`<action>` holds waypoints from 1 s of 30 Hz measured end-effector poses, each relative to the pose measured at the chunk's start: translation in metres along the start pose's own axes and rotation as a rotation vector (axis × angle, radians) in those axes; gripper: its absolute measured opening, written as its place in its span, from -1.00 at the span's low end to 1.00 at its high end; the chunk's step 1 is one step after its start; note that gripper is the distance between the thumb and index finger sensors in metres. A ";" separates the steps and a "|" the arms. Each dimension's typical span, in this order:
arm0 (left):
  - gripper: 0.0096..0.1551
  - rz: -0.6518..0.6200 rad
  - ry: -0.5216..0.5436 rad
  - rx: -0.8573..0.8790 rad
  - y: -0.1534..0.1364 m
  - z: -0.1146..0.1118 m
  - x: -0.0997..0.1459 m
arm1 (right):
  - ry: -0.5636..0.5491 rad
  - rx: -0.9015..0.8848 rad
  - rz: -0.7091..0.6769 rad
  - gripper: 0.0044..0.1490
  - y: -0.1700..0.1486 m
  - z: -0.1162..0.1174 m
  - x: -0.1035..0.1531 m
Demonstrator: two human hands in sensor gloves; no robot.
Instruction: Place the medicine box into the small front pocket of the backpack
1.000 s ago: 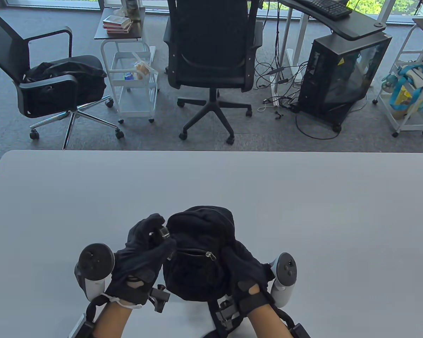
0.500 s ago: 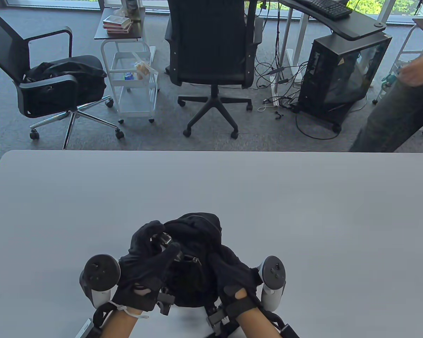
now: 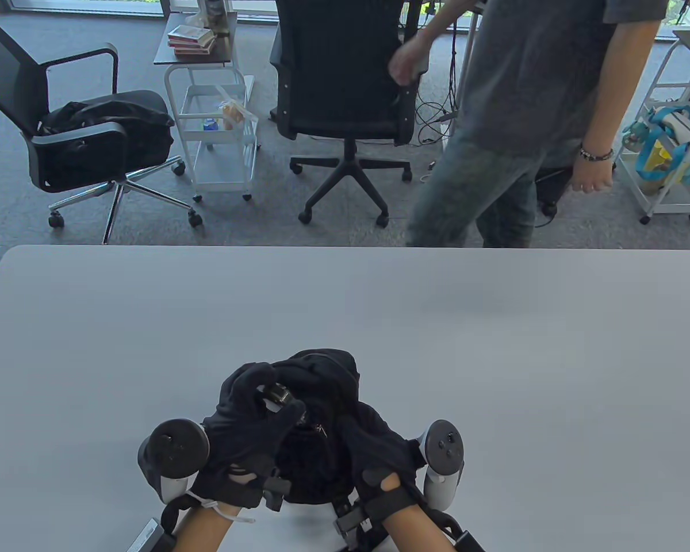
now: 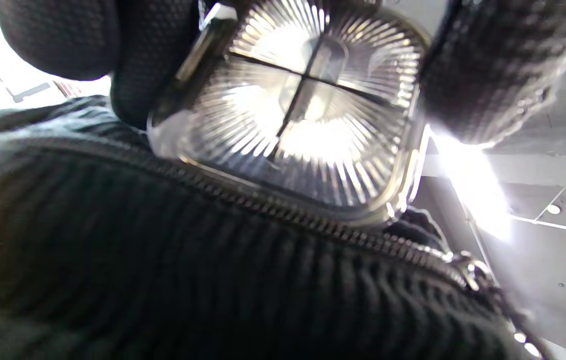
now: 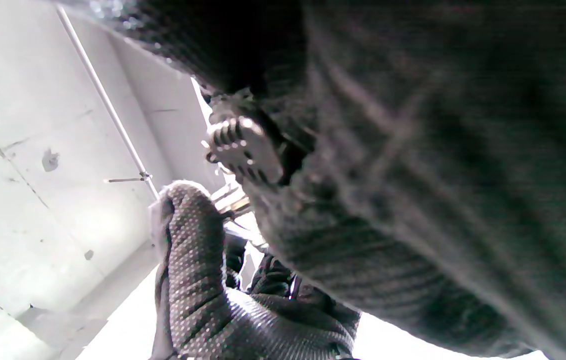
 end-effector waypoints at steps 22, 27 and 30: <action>0.30 -0.311 -0.315 -0.334 0.032 -0.029 0.009 | -0.080 -0.225 0.084 -0.35 -0.008 -0.021 0.002; 0.17 -0.359 -0.271 -0.392 0.039 -0.026 0.012 | -0.087 -0.247 0.097 -0.35 -0.007 -0.022 0.003; -0.08 -0.352 -0.228 -0.330 0.038 -0.019 0.011 | -0.084 -0.237 0.099 -0.35 -0.007 -0.024 0.004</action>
Point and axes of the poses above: the tracker on the back of each hand, its own y axis roughly to the thumb side, its own x axis roughly from the fingertips to the wrist, z = x × y, the point moved 4 cm from there along -x, roughly from the wrist to the fingertips, and after that the axes turned 5 degrees about x, right-handed, at the moved point
